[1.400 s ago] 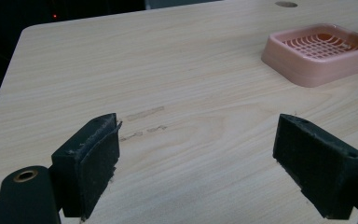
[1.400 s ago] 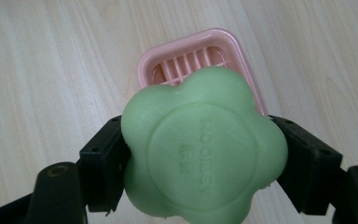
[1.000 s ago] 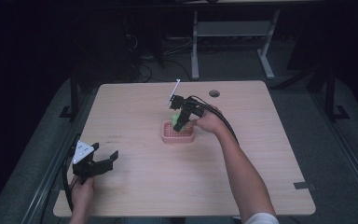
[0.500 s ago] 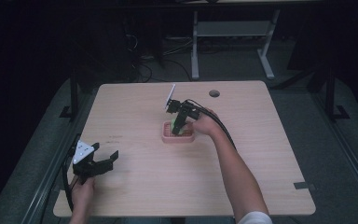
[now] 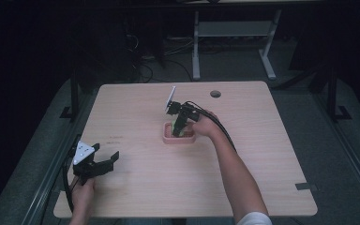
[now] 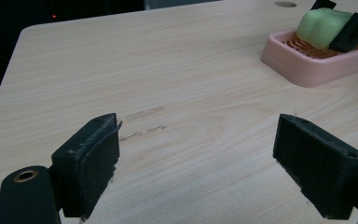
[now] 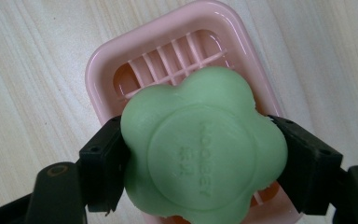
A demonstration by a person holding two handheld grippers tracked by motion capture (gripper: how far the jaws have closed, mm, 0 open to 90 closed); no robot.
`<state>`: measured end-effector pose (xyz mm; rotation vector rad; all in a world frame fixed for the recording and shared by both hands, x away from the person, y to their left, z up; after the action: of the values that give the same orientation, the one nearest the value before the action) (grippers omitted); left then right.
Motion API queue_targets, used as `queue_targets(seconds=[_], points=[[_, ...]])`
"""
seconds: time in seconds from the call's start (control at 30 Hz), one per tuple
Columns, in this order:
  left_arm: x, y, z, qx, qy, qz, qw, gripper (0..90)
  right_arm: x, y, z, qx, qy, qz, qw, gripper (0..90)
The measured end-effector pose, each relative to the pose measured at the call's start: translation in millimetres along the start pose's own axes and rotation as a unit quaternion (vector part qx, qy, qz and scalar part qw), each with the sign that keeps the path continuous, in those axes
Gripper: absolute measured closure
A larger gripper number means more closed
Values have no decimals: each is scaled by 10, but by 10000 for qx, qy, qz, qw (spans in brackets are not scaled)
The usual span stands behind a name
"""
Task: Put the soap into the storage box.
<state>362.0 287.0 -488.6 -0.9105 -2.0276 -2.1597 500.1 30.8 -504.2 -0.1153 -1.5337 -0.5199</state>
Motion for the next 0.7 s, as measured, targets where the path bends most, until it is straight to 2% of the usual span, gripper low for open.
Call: queue_targets(seconds=[0.7], points=[[0, -3, 1, -6, -12, 10, 10000, 142, -5, 8, -4, -4, -98, 20, 10000, 249]])
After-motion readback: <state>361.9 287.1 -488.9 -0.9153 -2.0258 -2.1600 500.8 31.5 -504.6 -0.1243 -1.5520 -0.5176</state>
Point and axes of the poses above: each handheld gripper's, and its own axes: x roughly backward along the jaws, y roughly out of its top, z roughly to its left, the point moved 9 cm from there along -x, roughly forward along the jaws, and after that the axes turned 2 degrees about x, right-handed, at the moved point
